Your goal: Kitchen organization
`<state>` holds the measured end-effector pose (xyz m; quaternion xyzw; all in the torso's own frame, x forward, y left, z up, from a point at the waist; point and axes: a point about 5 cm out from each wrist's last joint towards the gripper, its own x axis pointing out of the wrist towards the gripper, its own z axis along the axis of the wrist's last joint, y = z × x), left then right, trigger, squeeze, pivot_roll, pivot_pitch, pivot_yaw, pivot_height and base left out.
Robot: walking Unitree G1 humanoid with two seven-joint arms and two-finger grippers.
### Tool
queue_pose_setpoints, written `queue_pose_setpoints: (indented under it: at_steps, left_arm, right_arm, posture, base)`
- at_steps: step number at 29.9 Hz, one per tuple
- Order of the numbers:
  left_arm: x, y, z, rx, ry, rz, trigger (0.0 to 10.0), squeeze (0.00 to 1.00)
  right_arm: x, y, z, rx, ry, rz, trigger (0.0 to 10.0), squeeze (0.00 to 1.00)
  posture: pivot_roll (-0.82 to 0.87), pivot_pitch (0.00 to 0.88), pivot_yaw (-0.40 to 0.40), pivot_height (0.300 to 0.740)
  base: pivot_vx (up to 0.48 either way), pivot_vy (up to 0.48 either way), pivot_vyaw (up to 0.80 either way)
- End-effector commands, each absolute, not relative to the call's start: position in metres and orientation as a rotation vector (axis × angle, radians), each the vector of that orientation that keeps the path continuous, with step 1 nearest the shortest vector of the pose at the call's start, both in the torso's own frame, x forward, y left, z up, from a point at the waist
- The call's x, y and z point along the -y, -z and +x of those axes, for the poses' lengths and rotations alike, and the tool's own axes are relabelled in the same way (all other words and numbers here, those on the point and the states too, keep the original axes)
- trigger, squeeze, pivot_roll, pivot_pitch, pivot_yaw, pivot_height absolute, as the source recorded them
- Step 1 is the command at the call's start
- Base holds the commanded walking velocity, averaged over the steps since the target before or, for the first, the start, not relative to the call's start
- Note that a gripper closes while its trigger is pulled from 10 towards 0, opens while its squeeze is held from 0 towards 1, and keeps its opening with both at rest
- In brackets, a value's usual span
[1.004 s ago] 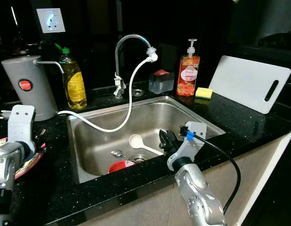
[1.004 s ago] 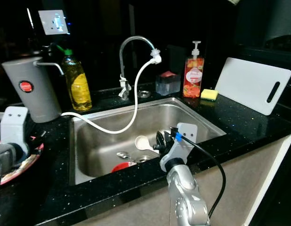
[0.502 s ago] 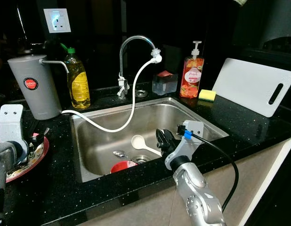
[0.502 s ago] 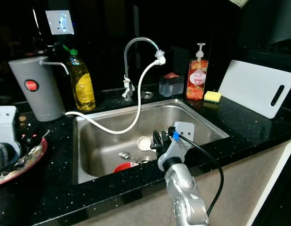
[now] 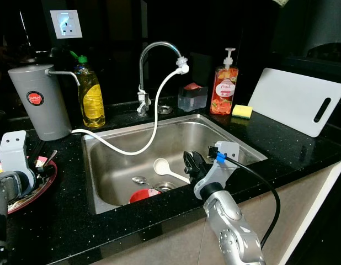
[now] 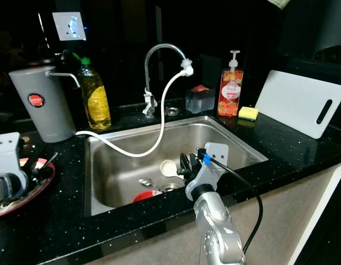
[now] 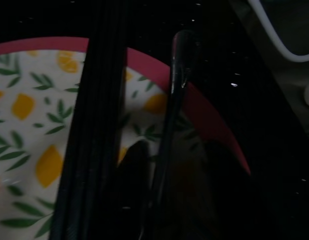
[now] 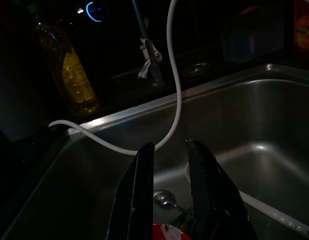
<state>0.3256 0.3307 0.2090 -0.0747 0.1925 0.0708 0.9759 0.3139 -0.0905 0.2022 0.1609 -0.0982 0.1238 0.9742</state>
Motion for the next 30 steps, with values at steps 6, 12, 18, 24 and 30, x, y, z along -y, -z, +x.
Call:
queue_pose_setpoints:
  at_steps: [6,12,18,24,30]
  left_arm:
    - [-0.342,-0.201,0.316,-0.435,-0.175,-0.171,0.0,0.0]
    - [-0.34,-0.207,0.318,-0.385,-0.178,-0.138,0.0,0.0]
    - [-0.325,-0.251,0.327,-0.11,-0.106,-0.034,10.0,0.0]
    - [-0.285,-0.298,0.325,0.151,0.097,0.085,10.0,0.0]
    - [-0.212,-0.303,0.307,0.259,0.499,0.176,10.0,0.0]
  right_arm:
    - [0.09,-0.199,0.309,0.185,-0.246,0.322,10.0,0.0]
    - [0.089,-0.201,0.31,0.19,-0.247,0.322,10.0,0.0]
    - [0.091,-0.207,0.31,0.21,-0.247,0.327,10.0,0.0]
    - [0.086,-0.221,0.306,0.22,-0.34,0.447,10.0,0.0]
    - [0.074,-0.268,0.288,0.321,-0.62,0.745,10.0,0.0]
  posture:
    - [-0.04,0.0,0.024,0.74]
    - [-0.04,0.0,0.03,0.74]
    - [-0.05,0.0,0.036,0.74]
    - [-0.04,0.002,0.039,0.74]
    - [-0.05,0.001,0.042,0.74]
  base:
    - [0.0,0.0,0.0]
    - [0.0,0.0,0.0]
    - [0.0,0.0,0.0]
    - [0.0,0.0,0.0]
    - [0.0,0.0,0.0]
